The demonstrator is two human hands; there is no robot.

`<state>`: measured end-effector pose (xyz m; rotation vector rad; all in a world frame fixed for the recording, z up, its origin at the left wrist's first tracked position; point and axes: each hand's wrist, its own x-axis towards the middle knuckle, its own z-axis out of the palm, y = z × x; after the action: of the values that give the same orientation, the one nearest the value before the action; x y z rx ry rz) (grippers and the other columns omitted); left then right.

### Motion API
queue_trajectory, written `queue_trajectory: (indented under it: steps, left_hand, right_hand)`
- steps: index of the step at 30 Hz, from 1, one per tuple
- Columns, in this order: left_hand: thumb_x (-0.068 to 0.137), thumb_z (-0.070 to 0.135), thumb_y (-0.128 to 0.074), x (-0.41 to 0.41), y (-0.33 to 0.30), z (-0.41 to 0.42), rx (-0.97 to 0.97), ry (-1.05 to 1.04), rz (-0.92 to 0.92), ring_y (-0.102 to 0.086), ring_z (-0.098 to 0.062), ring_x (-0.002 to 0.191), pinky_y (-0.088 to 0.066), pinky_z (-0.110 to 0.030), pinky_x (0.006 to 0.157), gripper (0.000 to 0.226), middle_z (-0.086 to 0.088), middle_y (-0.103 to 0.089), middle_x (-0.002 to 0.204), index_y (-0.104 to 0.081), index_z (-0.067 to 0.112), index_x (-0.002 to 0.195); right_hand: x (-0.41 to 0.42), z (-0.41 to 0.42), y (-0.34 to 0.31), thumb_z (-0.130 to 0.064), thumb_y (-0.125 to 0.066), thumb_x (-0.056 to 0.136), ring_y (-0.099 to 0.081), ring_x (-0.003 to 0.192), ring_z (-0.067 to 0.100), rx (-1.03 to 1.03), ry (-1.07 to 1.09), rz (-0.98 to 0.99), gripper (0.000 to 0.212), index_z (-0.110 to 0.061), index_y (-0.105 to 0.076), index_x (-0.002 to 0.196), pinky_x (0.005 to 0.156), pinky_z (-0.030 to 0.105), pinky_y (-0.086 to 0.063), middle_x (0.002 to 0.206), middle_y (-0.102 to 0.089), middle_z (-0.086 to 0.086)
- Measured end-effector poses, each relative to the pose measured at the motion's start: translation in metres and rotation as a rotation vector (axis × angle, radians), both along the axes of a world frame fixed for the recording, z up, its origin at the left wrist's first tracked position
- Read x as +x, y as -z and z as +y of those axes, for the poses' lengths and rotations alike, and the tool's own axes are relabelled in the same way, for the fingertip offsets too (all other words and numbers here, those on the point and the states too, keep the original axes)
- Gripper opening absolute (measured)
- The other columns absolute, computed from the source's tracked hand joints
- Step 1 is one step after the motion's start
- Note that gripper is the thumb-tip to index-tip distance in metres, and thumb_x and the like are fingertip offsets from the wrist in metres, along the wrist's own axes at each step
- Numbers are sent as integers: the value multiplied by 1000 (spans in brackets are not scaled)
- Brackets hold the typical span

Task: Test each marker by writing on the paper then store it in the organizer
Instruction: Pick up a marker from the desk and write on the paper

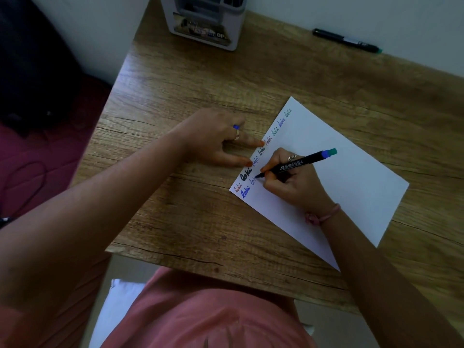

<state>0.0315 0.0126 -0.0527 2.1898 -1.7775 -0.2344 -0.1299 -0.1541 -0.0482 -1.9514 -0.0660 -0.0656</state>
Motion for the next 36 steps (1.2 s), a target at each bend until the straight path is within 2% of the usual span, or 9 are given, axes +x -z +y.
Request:
queue_trajectory:
  steps: [4, 8, 17, 22, 24, 26, 27, 30, 36]
  left_hand:
    - [82, 70, -34, 0, 0, 0, -18, 9, 3, -47, -14, 66, -38, -27, 53, 55, -1, -53, 82, -48, 45, 129]
    - [83, 69, -36, -1, -1, 0, -41, 5, 2, -45, -12, 64, -34, -25, 54, 54, 0, -52, 80, -49, 44, 128]
    - [82, 68, -37, -1, -1, 1, -57, 25, -20, -44, -11, 65, -31, -25, 54, 54, 0, -51, 81, -52, 43, 127]
    - [81, 69, -34, 0, -3, 0, -25, 18, -44, -43, -9, 66, -30, -23, 54, 57, 0, -53, 85, -50, 42, 129]
    - [81, 68, -37, -2, -6, 1, -27, -31, -18, -44, -8, 68, -32, -21, 54, 60, 0, -56, 87, -47, 39, 132]
    - [83, 61, -45, -7, -10, 3, -67, -230, 243, -51, -10, 72, -42, -18, 62, 57, 1, -60, 92, -41, 40, 135]
    - [85, 52, -49, -11, -14, 2, -133, -390, 511, -56, -12, 75, -48, -22, 69, 51, 1, -60, 92, -40, 40, 134]
    - [90, 18, -42, -21, -25, -3, -621, -785, 1303, -51, -7, 65, -41, -24, 68, 30, 4, -54, 74, -54, 25, 117]
    - [96, 9, -36, -42, -50, 0, -1166, -856, 2098, -53, -9, 70, -47, -21, 69, 27, -1, -55, 77, -58, 5, 113]
  right_hand:
    - [-1, 0, -1, -15, -59, 73, -59, 70, 7, -2, -2, -8, 7, -9, -59, 76, 63, 15, -46, 73, -58, -7]
    - [0, -1, 0, -14, -60, 73, -56, 64, 22, -15, 18, -6, 4, -12, -59, 76, 59, 30, -48, 68, -59, 6]
    - [0, 1, 0, -13, -59, 74, -57, 68, 2, 18, 30, 0, 5, -8, -59, 76, 62, 13, -45, 73, -58, -12]
    - [0, 0, -4, -17, -54, 73, -57, 64, 16, 58, 78, 27, 6, -13, -58, 75, 60, 22, -46, 69, -59, -14]
    - [2, -1, -8, -15, -53, 75, -56, 61, 9, 133, 123, 59, 5, -13, -57, 76, 59, 17, -45, 68, -60, -15]
    - [5, -3, -14, -6, -51, 79, -51, 55, 2, 226, 159, 129, 7, -11, -55, 78, 55, 14, -42, 62, -58, -13]
    - [7, -4, -17, -3, -48, 81, -49, 53, 2, 261, 171, 157, 10, -11, -54, 79, 53, 14, -41, 59, -56, -11]
    - [11, -1, -28, -4, -48, 82, -55, 59, 8, 296, 202, 151, 11, -12, -55, 83, 55, 19, -45, 63, -58, -7]
    - [10, 33, -62, -10, -43, 86, -69, 91, 18, 435, 238, 43, 24, -16, -65, 96, 79, 25, -54, 91, -73, -4]
